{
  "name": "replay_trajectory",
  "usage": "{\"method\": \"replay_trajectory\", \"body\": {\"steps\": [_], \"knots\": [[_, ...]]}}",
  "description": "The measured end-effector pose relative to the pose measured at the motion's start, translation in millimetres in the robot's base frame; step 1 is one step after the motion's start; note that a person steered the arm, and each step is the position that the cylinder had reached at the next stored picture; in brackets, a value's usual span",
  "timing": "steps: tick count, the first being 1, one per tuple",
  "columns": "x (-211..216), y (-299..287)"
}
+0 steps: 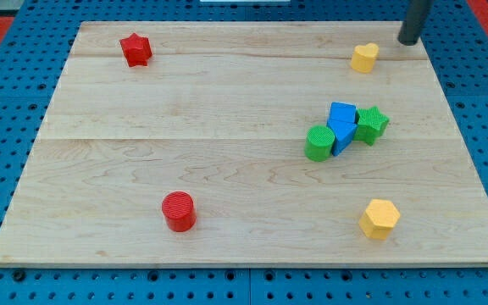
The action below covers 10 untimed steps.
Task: Push the yellow heart to the top center of the board
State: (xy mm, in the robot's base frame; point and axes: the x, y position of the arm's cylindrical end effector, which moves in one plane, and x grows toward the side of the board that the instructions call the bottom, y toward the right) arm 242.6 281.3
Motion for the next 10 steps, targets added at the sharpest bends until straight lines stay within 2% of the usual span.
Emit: {"method": "replay_trajectory", "body": {"steps": [2, 5, 6, 7, 8, 9, 10], "knots": [[3.8, 9.1], [44.4, -9.0], [45.8, -101.6], [40.3, -222.9], [28.0, -279.2], [31.1, -251.9], [59.5, -310.1]]}}
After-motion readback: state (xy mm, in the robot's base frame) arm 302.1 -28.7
